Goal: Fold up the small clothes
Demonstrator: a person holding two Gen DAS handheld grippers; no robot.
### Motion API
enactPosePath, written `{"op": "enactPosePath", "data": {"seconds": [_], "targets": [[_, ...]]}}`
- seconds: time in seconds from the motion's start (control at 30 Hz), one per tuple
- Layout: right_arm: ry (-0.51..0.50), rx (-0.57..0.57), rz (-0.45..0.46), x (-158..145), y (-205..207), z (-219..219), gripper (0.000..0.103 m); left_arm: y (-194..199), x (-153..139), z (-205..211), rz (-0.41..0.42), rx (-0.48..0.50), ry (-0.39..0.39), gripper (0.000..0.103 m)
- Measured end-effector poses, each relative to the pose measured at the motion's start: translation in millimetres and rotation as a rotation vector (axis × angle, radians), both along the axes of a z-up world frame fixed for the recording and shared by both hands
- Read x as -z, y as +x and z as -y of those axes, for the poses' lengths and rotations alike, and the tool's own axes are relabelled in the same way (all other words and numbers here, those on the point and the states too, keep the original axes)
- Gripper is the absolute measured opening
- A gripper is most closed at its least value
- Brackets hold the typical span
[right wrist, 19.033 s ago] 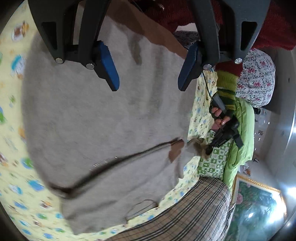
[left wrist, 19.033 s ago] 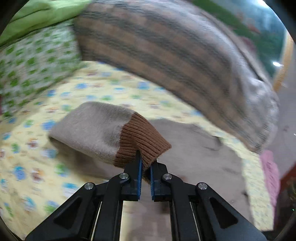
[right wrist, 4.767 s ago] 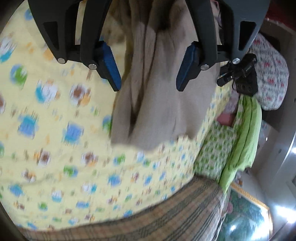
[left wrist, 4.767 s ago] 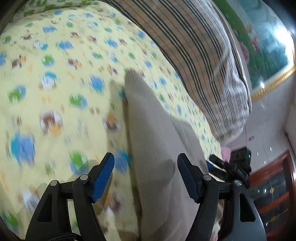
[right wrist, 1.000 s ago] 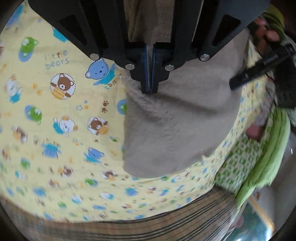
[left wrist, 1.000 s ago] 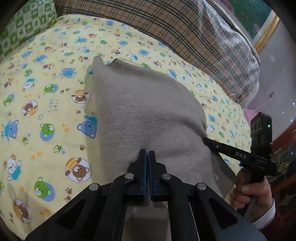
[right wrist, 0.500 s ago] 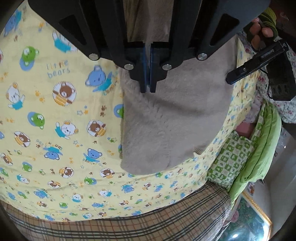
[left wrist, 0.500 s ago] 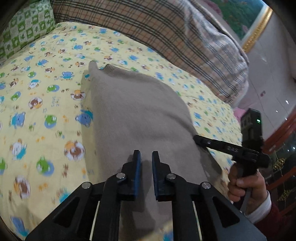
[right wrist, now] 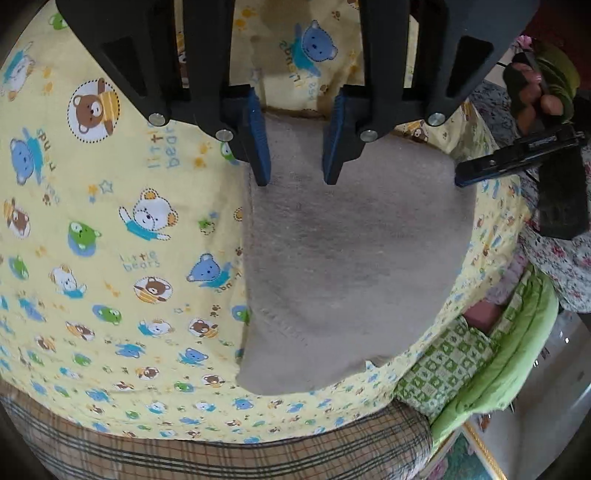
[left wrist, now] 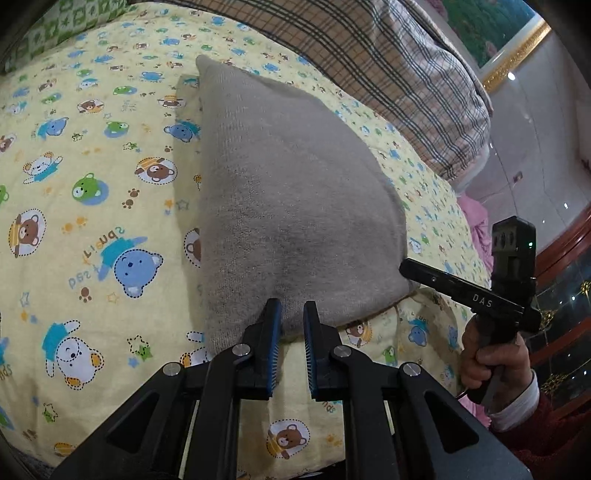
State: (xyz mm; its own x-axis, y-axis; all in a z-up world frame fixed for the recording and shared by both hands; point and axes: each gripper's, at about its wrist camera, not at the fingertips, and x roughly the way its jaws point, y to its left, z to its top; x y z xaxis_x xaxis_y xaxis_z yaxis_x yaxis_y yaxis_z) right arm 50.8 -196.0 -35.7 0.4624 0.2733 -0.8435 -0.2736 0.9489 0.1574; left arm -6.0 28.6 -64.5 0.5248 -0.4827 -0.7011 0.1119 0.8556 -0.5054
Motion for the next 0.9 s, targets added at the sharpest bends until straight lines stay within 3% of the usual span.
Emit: {"op": "enactPosePath", "data": {"seconds": [0.13, 0.8, 0.9], "targets": [[-0.069, -0.008, 0.022, 0.9, -3.2, -3.5, 0.031, 0.8, 2.0, 0.6, 0.0, -0.007, -0.004, 0.012], [-0.022, 0.035, 0.006, 1.8, -6.4, 5.2, 0.031, -2.8, 0.1, 5.8, -0.02, -0.009, 0.012, 0.013], [0.015, 0.063, 0.003, -11.5, -8.6, 7.0, 0.032, -5.1, -28.3, 4.3, 0.052, -0.007, 0.043, 0.028]]}}
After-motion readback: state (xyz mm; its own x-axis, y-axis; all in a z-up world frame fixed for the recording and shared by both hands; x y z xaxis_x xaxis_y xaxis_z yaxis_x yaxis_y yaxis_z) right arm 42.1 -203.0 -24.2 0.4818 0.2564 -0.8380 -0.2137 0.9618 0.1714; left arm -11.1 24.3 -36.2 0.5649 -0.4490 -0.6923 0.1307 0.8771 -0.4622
